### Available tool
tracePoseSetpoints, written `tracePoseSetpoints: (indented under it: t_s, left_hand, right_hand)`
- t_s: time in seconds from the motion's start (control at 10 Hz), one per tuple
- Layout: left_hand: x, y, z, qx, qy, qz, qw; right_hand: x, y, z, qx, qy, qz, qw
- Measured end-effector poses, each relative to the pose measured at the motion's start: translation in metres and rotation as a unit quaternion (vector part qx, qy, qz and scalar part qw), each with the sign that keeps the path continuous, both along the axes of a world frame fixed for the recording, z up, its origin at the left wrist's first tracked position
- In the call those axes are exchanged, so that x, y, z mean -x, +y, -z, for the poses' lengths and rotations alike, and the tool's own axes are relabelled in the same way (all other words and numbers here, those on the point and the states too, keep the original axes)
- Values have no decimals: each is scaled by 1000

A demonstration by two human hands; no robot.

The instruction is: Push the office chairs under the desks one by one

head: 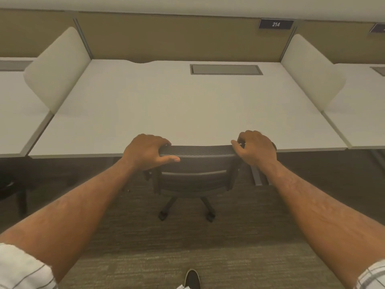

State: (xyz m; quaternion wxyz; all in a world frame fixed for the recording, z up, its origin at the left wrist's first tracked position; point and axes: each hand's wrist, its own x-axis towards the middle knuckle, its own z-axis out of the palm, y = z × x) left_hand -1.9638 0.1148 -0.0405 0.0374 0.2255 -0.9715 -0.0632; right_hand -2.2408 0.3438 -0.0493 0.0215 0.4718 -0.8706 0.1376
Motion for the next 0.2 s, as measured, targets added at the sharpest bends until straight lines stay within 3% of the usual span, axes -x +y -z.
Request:
tracePoseSetpoints:
  t_s: [0.2]
  left_hand:
    - [-17, 21, 3, 7, 60, -27, 998]
  right_hand:
    - [-10, 3, 3, 21, 9, 46, 999]
